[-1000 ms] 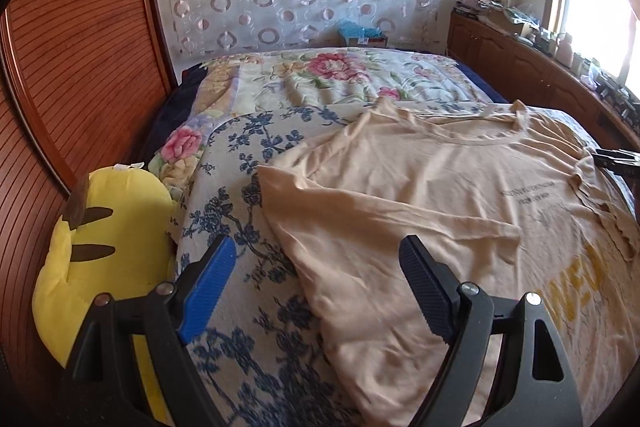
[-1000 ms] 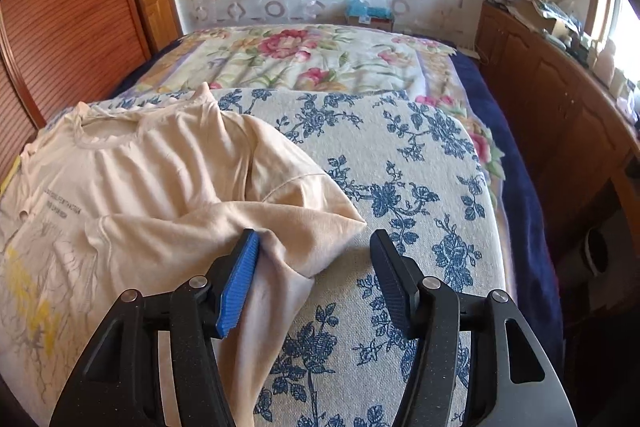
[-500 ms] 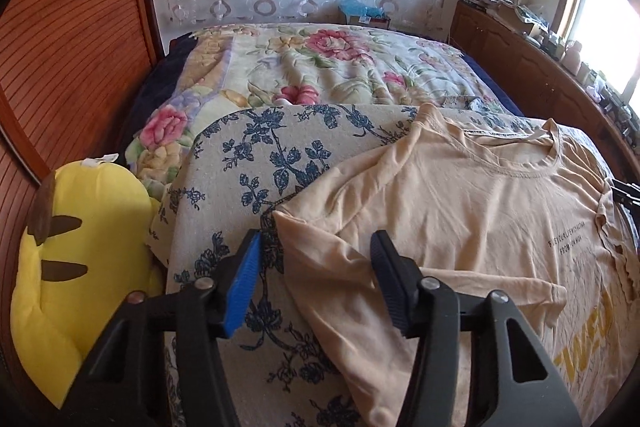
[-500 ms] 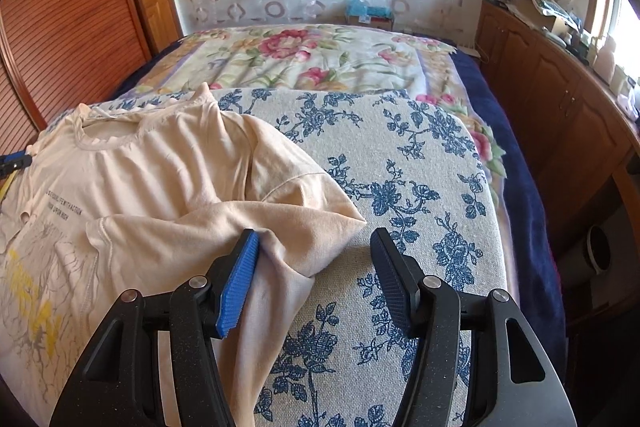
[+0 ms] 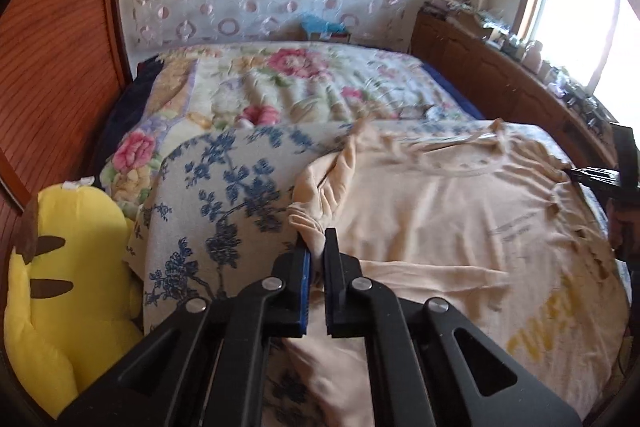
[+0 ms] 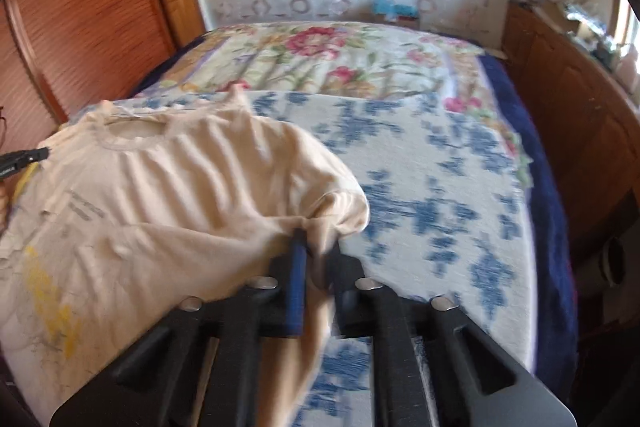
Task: Fold small clothes
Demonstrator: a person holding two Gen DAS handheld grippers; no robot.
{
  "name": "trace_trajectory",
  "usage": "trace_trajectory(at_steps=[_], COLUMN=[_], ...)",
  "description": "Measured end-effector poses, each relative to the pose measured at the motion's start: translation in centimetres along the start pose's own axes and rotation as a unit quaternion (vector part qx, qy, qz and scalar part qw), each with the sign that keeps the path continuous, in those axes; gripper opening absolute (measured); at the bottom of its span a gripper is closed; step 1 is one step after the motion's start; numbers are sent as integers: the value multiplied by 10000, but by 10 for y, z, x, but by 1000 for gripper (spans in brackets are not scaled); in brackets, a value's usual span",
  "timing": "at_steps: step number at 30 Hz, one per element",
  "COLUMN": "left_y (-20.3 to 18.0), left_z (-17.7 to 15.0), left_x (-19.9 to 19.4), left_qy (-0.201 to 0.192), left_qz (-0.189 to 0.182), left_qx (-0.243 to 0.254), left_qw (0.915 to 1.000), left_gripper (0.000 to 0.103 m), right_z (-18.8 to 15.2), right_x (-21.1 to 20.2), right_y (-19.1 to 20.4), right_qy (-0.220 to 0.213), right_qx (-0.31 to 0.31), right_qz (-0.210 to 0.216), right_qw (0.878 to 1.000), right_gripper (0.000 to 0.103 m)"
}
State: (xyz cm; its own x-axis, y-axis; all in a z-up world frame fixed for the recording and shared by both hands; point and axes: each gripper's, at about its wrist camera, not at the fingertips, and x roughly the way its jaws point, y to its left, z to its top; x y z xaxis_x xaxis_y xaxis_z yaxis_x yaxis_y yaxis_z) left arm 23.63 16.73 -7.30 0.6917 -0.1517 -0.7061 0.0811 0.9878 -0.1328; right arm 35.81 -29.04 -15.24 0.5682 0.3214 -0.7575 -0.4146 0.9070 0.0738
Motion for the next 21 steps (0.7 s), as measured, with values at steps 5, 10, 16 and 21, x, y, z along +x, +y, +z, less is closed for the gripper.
trace_trajectory(at_steps=[5,10,16,21], left_y=[-35,-57,-65,-61], left_z=[-11,-43,-105,-156], left_x=[-65,-134,-199,-226], left_qy=[-548,-987,-1122,-905], left_qz=[-152,-206,-128,37], left_qx=[280,418,365,129], left_qw=[9980,9940,9929,9958], left_gripper=[2,2,2,2], right_z=[-4,-23,-81,-138], right_x=[-39,-103,-177,-233], right_y=[24,47,56,57], right_qy=[-687,-1370,-1658,-1597], right_qx=[-16,-89,6,61], right_qz=[192,274,430,491], right_qw=[9975,9902,9852,9859], right_gripper=[3,3,3,3])
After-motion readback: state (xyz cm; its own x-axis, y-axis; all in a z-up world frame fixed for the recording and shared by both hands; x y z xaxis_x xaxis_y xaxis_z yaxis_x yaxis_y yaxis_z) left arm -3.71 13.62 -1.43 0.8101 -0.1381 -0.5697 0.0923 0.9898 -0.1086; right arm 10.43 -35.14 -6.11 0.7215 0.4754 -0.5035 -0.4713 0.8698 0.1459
